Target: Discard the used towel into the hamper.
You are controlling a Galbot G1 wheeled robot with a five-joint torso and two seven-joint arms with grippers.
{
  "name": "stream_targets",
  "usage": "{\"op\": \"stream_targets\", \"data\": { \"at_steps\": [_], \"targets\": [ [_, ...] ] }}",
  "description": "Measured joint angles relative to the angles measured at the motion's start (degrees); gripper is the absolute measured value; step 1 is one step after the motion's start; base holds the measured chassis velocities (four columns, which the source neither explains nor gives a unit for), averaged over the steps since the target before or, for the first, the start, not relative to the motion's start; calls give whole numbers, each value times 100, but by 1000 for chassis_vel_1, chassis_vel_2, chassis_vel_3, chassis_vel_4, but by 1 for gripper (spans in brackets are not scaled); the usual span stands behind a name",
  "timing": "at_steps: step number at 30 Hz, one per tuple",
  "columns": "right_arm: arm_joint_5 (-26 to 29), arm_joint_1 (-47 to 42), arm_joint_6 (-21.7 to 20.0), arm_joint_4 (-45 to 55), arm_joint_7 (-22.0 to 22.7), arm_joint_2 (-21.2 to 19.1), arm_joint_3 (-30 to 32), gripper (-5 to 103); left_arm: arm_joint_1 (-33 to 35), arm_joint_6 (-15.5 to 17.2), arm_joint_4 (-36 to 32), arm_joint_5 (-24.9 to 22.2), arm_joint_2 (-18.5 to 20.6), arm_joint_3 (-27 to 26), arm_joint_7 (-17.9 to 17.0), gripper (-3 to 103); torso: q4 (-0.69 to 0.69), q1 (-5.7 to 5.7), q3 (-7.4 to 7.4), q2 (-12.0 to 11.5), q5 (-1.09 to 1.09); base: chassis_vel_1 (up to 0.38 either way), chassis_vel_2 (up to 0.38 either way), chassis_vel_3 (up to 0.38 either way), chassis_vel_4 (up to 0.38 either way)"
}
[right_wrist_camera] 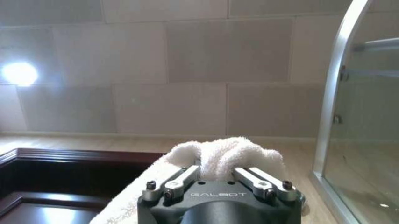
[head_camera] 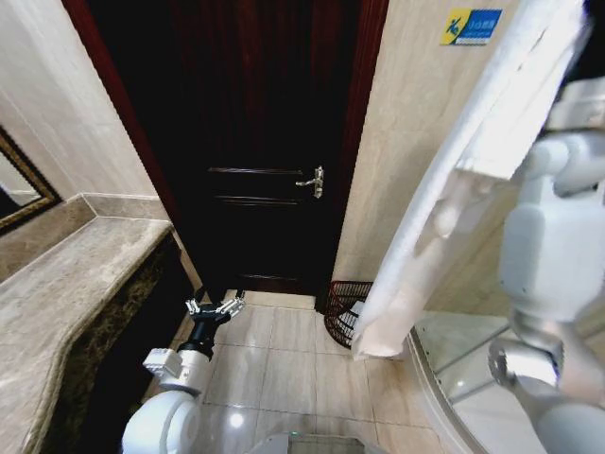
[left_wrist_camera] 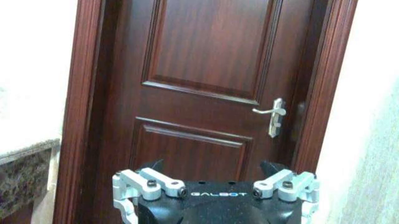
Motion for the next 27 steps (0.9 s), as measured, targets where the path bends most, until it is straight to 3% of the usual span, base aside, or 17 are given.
{"op": "stream_targets", "data": {
  "at_steps": [8,16,22,27],
  "targets": [
    [-188,535,80,-376,-35,272,-121,7,0,0,0,0,0,0,0,100,0,0,-1,0,-2,0,0,0,0],
    [-268,951,460,-961,-368,473,-181,7,0,0,0,0,0,0,0,100,0,-1,-2,0,-7,0,0,0,0],
    [-124,262,815,-1083,-645,561,-225,7,0,0,0,0,0,0,0,100,0,0,0,-1,5,0,0,0,0],
    [-112,-189,939,-1022,-708,647,-244,7,0,0,0,0,0,0,0,100,0,0,0,-1,-1,0,0,0,0]
  ]
}}
